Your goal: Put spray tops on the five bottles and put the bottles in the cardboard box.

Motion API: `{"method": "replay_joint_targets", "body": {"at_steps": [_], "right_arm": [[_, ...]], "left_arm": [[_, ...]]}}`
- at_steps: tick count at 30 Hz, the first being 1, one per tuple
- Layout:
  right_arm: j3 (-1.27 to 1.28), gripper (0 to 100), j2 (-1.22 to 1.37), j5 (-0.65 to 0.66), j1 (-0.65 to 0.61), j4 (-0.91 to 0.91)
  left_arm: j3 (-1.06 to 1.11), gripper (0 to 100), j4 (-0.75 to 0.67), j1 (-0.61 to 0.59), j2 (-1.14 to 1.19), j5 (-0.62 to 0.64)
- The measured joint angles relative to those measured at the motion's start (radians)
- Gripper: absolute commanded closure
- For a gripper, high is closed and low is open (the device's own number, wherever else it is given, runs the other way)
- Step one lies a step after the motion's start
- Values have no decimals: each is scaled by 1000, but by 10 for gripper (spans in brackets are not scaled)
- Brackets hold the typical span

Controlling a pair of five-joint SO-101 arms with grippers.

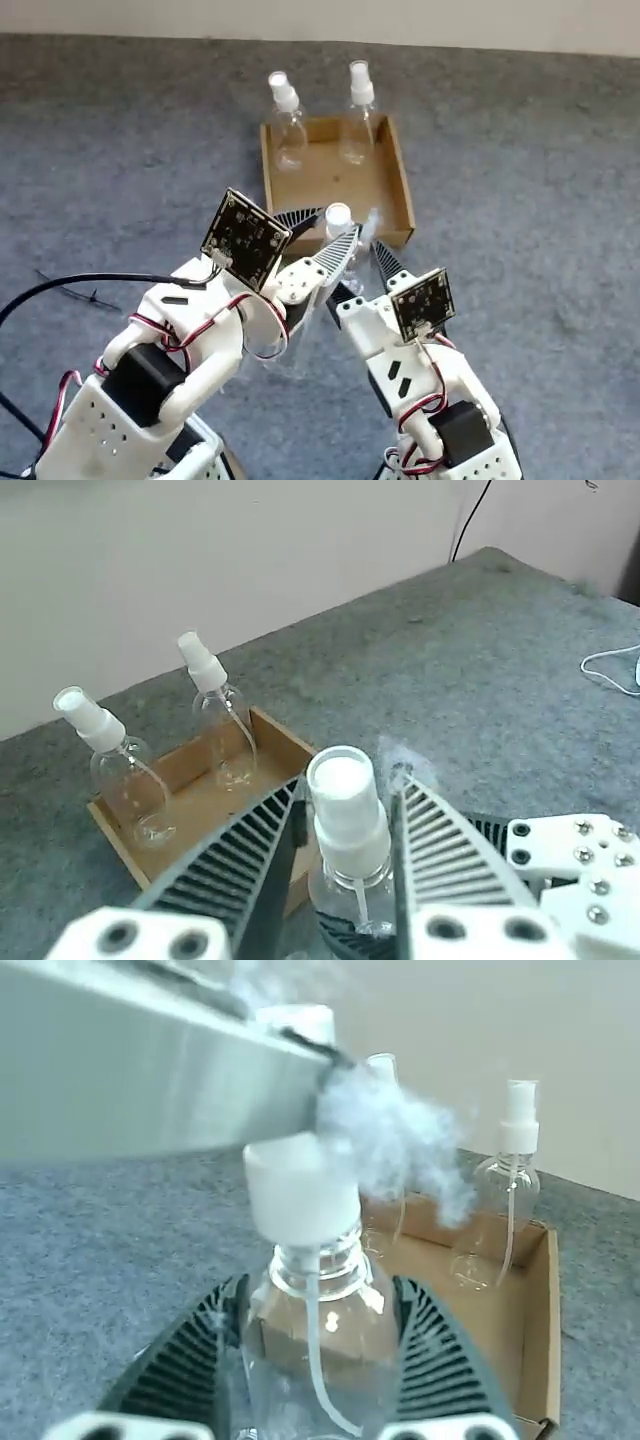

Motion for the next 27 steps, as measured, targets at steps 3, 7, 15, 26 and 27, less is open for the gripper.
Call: {"method": "replay_joint_targets", "body": {"at_steps": [3,7,15,26,27], "right_arm": [[0,995,0,0,3,0],[0,995,0,0,3,0],[0,995,0,0,3,0],[0,995,0,-2,3,0],[0,995,0,-2,3,0]], "left_arm": [[0,870,0,0,-2,0],[-51,873,0,0,-8,0],[-333,874,107,-126,-21,0],[-204,874,123,-166,112,0],[-203,874,123,-138,115,0]]}}
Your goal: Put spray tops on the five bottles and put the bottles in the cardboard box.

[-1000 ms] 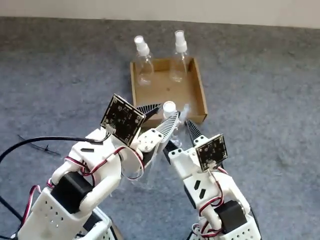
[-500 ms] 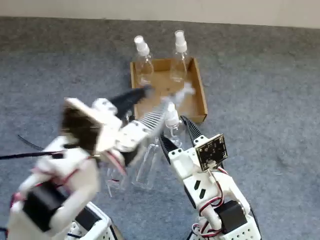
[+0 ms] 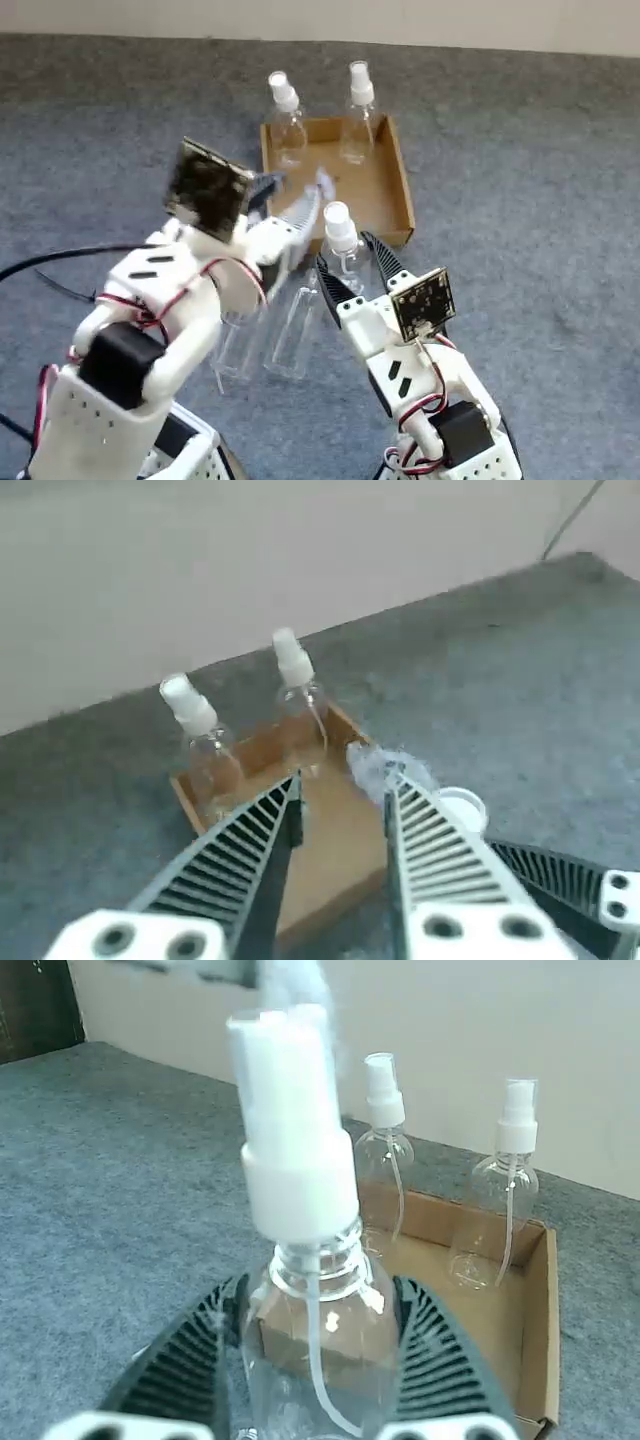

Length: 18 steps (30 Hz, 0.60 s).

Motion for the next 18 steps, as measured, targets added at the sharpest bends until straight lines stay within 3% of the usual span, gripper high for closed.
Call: {"method": "replay_joint_targets", "body": {"at_steps": [4,7,14,18], "right_arm": [[0,995,0,0,0,0],[0,995,0,0,2,0],[0,995,0,0,3,0],[0,995,0,0,3,0]], "left_arm": [[5,874,0,117,12,0],[21,874,0,133,12,0],[25,874,0,25,12,0],[-34,874,0,-107,12,0]]}}
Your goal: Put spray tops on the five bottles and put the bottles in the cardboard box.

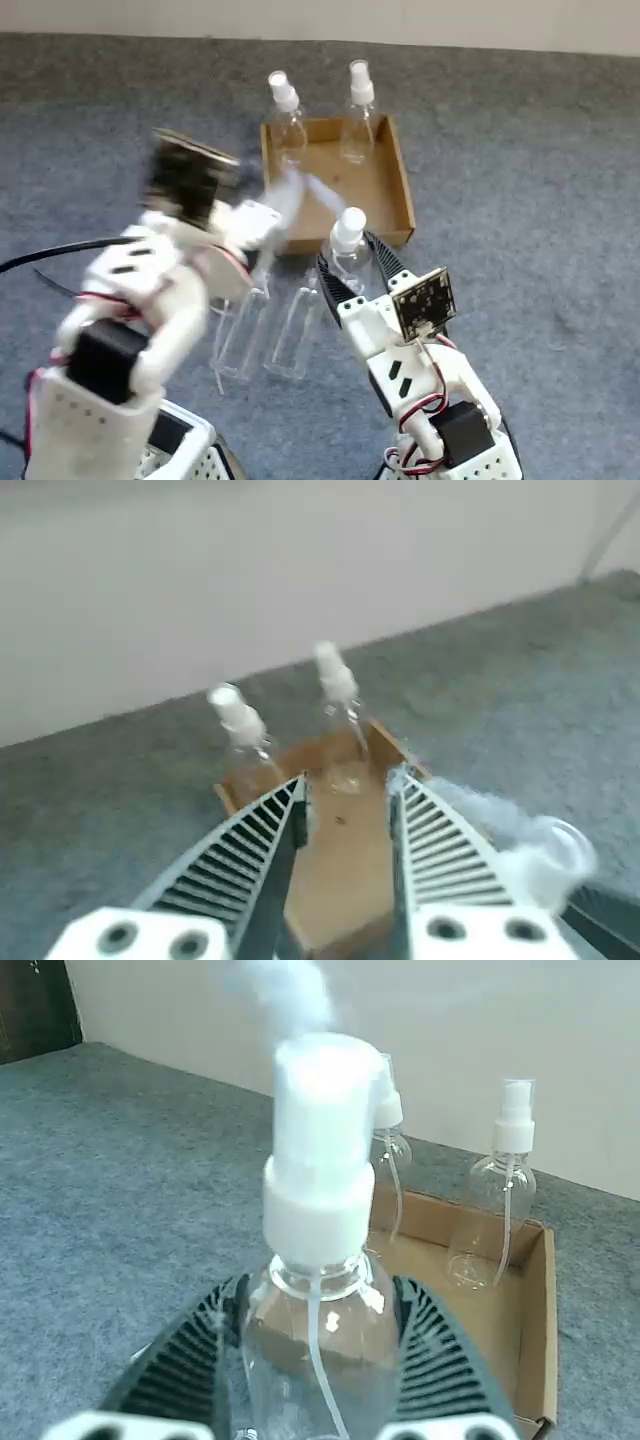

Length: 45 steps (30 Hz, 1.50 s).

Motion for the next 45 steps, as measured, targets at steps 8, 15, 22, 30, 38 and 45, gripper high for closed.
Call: {"method": "replay_joint_targets", "body": {"at_steps": [8,15,22,30,38,45], "right_arm": [[0,995,0,0,0,0],[0,995,0,0,0,0],[0,995,0,0,0,0],[0,995,0,0,0,0],[0,995,0,0,0,23],[0,995,0,0,0,35]], "left_arm": [[83,870,20,-509,-2,0],[485,847,-206,-729,26,-180],[539,710,-219,-763,137,-358],[413,800,-118,-776,180,-404],[413,854,-107,-776,184,-365],[413,999,-71,-775,184,-364]]}}
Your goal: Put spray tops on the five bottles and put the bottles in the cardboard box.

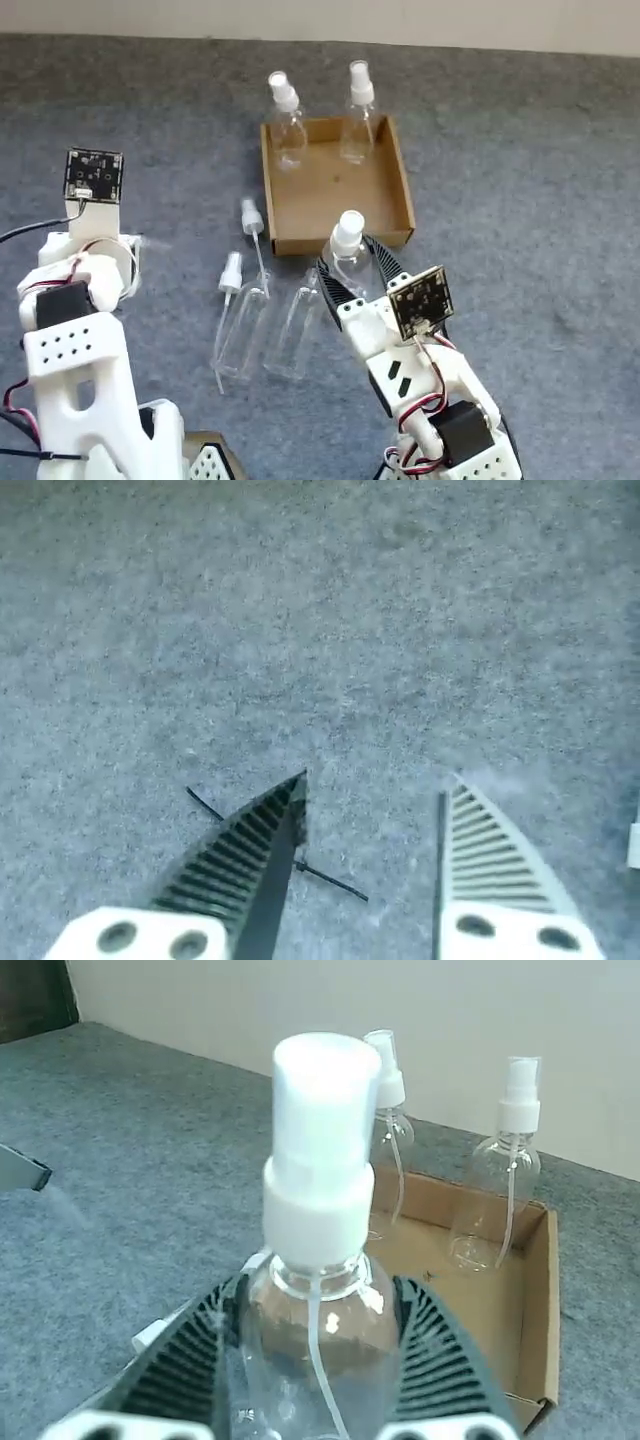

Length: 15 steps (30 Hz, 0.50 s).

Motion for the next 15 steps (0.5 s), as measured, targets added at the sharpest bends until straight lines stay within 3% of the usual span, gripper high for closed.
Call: {"method": "replay_joint_targets", "body": {"at_steps": [1,5,6,8,9,13,15], "right_arm": [[0,995,0,0,0,0],[0,995,0,0,0,0],[0,995,0,0,0,0],[0,995,0,0,-2,0],[0,995,0,0,-2,0],[0,995,3,0,-2,0],[0,995,40,0,14,0]], "left_arm": [[0,988,9,2,0,-14],[0,731,31,23,0,-31],[0,757,32,26,0,-23],[0,980,37,29,0,-8],[0,998,37,31,0,-5],[0,725,63,64,0,21],[0,726,68,104,0,75]]}}
